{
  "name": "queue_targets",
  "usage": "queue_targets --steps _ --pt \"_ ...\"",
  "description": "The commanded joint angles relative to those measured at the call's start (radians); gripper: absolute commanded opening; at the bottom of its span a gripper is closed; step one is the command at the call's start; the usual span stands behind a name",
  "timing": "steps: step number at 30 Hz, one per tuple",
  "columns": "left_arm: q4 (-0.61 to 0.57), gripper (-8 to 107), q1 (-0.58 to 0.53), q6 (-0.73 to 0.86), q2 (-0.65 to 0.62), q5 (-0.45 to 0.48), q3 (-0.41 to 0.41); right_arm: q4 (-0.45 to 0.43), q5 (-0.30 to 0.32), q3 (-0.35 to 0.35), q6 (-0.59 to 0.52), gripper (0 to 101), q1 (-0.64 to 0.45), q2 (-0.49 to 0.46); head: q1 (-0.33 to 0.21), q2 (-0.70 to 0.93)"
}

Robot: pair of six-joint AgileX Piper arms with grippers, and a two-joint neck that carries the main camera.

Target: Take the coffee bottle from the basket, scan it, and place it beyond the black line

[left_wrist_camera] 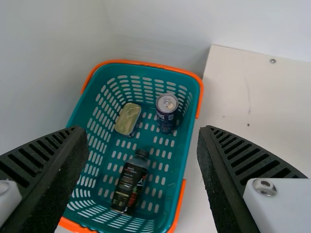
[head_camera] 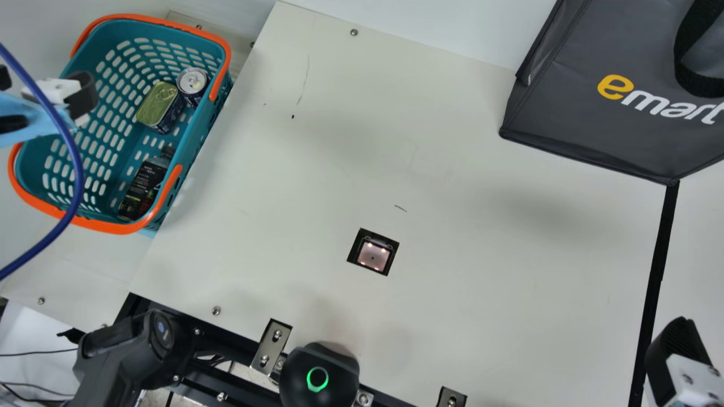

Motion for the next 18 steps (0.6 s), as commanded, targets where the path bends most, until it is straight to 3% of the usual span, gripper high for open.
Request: queue_targets --steps 1,18 --pt "-0.025 90 0.053 0.056 0.007 0.0 0.002 0.0 0.0 0.0 0.0 91 0.0 0.0 -0.027 0.002" --pt "-0.123 90 0.214 0.306 0.071 -0.027 0.057 0.0 0.0 0.0 0.0 91 0.0 0.0 -0.027 0.002"
